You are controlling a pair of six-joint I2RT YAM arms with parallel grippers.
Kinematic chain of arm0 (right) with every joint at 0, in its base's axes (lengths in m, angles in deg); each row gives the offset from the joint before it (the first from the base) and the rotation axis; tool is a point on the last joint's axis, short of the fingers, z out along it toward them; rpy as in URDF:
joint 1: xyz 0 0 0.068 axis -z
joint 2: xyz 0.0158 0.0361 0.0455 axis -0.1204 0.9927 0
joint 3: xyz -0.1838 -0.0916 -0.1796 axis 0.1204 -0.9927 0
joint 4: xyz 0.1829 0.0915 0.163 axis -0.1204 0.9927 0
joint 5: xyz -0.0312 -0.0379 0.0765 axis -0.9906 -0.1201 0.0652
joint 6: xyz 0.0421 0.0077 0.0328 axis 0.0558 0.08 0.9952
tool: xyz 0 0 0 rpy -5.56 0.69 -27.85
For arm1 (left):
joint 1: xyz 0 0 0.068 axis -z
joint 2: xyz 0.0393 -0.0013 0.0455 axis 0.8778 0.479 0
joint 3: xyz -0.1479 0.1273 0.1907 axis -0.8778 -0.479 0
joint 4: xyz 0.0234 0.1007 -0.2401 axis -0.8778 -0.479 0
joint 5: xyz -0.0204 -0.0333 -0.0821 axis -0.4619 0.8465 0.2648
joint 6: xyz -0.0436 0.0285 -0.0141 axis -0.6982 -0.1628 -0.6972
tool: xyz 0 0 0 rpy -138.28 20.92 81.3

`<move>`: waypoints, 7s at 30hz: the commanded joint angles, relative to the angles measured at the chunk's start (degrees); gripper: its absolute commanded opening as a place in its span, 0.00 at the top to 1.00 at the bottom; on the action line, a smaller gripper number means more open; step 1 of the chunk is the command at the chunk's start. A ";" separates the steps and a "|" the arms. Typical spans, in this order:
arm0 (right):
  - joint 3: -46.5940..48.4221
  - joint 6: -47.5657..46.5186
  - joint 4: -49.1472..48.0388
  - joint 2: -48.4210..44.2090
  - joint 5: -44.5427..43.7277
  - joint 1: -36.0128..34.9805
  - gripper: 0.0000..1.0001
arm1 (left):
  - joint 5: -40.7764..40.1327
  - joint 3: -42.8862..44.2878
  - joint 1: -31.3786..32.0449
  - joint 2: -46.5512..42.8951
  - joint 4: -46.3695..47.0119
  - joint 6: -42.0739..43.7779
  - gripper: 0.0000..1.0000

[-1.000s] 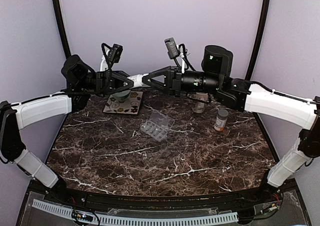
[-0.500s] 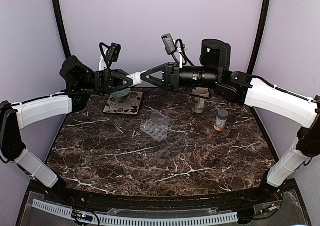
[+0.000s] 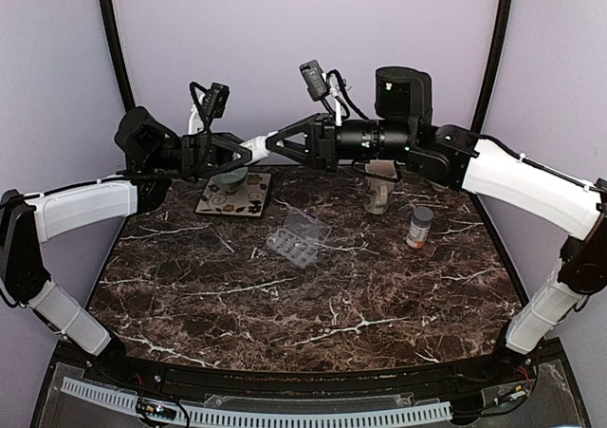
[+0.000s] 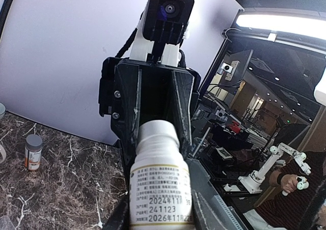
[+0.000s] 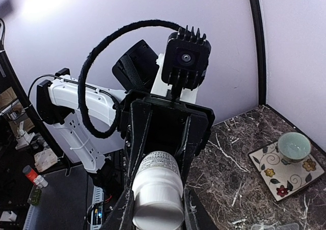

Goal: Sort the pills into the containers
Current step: Open the lid of the pill bottle, then pour the pill into the compartment of the pill container.

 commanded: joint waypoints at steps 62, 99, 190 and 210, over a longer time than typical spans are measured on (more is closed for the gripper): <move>0.30 -4.08 0.10 1.00 -2.97 2.43 0.97 | -1.56 -0.02 1.29 -3.60 -5.01 7.93 1.00; 4.11 1.96 2.55 1.81 4.55 5.69 0.95 | -1.68 1.18 0.72 -4.14 -10.17 11.59 1.00; -19.68 1.40 -5.87 -13.13 -11.86 7.21 0.98 | -29.27 -33.58 -1.93 12.45 19.54 23.33 1.00; -20.40 1.74 -5.87 -13.54 -11.79 7.26 0.98 | -29.91 -29.24 -3.64 19.01 11.56 29.73 1.00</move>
